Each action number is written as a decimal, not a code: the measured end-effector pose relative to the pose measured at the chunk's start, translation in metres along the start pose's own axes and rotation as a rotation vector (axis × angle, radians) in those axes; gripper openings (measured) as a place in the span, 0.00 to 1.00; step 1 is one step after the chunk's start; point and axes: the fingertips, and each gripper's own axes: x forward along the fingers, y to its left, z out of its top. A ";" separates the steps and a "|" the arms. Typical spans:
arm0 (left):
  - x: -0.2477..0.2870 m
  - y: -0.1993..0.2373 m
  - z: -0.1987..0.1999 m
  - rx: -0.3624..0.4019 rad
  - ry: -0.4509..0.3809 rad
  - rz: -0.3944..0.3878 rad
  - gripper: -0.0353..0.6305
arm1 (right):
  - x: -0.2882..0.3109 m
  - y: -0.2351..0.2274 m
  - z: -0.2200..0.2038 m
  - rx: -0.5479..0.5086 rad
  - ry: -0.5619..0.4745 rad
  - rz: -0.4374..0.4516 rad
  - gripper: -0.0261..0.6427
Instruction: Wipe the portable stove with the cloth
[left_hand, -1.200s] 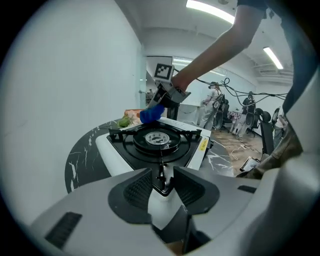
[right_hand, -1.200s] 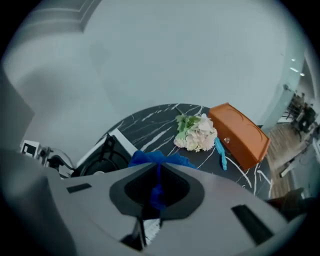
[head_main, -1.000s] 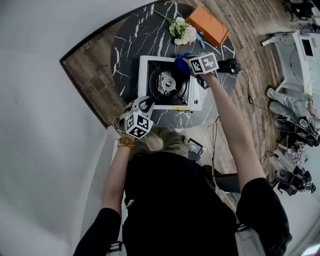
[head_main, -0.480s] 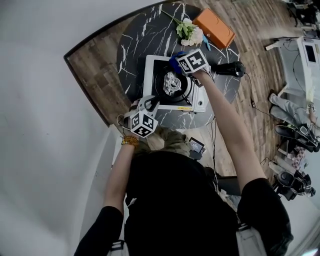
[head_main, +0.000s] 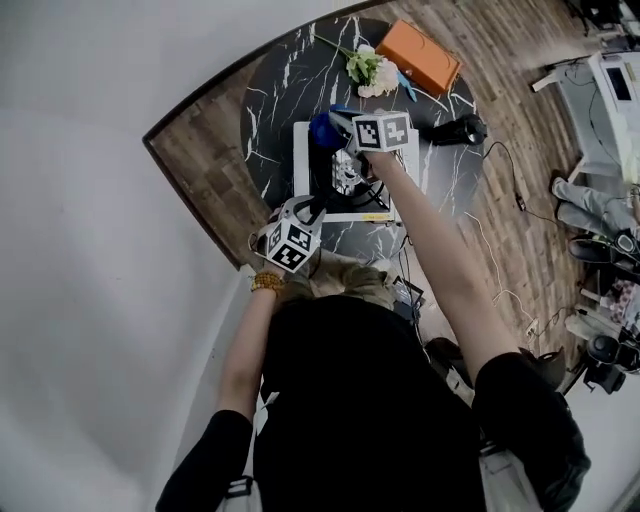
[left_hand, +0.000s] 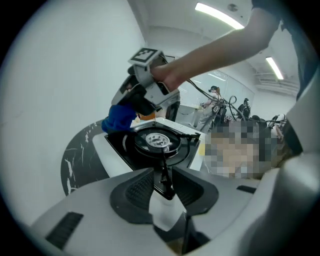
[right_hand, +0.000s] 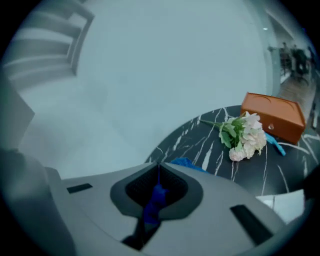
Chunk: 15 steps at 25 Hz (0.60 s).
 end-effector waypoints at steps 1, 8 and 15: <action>-0.008 0.005 0.007 0.010 -0.026 0.012 0.25 | -0.018 0.010 0.008 0.038 -0.089 0.048 0.06; -0.073 0.027 0.089 0.203 -0.282 0.064 0.39 | -0.132 0.127 -0.020 -0.038 -0.325 0.360 0.06; -0.052 -0.007 0.080 0.367 -0.154 -0.054 0.16 | -0.145 0.172 -0.085 -0.019 -0.292 0.416 0.06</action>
